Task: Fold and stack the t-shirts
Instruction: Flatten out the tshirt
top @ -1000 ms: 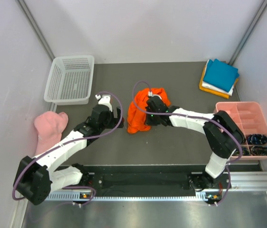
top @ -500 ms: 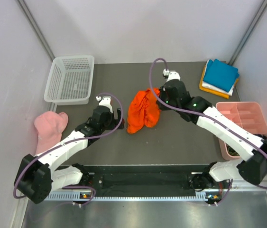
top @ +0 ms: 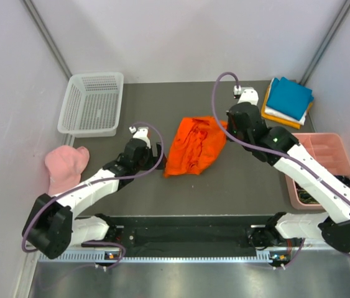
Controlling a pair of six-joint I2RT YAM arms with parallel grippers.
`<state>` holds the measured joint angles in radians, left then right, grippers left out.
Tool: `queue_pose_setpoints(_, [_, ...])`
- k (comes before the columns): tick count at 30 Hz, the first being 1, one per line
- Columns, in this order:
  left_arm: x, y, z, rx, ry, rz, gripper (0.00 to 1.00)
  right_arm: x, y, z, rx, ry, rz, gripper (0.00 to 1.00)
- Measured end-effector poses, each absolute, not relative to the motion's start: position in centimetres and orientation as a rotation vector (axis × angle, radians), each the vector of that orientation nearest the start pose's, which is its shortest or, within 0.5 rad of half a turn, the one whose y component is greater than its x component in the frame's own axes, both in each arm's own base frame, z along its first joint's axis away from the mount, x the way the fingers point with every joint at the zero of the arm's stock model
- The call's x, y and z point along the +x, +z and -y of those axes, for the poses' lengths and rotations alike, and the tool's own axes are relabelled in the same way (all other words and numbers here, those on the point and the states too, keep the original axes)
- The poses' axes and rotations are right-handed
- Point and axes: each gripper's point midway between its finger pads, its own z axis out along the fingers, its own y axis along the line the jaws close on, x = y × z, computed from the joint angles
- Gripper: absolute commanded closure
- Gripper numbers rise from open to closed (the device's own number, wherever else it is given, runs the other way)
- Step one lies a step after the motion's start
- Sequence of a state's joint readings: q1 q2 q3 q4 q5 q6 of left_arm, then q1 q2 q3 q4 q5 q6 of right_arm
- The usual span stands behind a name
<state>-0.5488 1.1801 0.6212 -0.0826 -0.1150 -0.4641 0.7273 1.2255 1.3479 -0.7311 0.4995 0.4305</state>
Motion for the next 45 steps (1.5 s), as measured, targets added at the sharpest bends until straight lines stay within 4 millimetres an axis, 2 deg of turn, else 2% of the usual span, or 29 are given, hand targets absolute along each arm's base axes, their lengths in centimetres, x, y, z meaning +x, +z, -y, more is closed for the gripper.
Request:
queue_pose_setpoints(7, [28.7,7.7,19.3,0.039,-0.526,-2.294,0.02,29.2,27.7,-15.8,-0.006,0.114,-2.112,1.0])
queue_pose_setpoints(12, [27.5,6.6,20.2,0.046,-0.608,-2.323,0.02,29.0,26.9,-15.6,-0.005,0.101,-2.13,1.0])
queue_pose_setpoints(25, [26.2,7.8,22.1,0.075,-0.75,-2.308,0.1,28.9,25.7,-15.4,0.007,0.093,-2.15,1.0])
queue_pose_setpoints(29, [25.8,7.9,22.7,0.091,-0.785,-2.306,0.21,28.9,25.7,-15.5,0.01,0.098,-2.151,1.0])
queue_pose_setpoints(30, [25.7,7.9,22.9,0.095,-0.791,-2.304,0.31,28.9,25.7,-15.5,0.01,0.099,-2.151,1.0])
queue_pose_setpoints(32, [25.4,7.7,23.1,0.096,-0.803,-2.305,0.39,28.9,25.7,-15.5,0.011,0.098,-2.152,1.0])
queue_pose_setpoints(33, [25.3,7.5,23.1,0.098,-0.805,-2.31,0.5,28.9,25.6,-15.5,0.012,0.099,-2.153,1.0])
queue_pose_setpoints(36, [25.0,6.8,23.3,0.103,-0.807,-2.33,0.62,28.8,25.1,-15.4,0.011,0.092,-2.163,1.0])
queue_pose_setpoints(43, [24.9,6.0,23.5,0.108,-0.803,-2.348,0.65,28.6,24.5,-15.3,0.008,0.084,-2.176,1.0])
queue_pose_setpoints(45, [24.8,6.0,23.6,0.111,-0.804,-2.349,0.71,28.6,24.4,-15.3,0.007,0.085,-2.178,1.0])
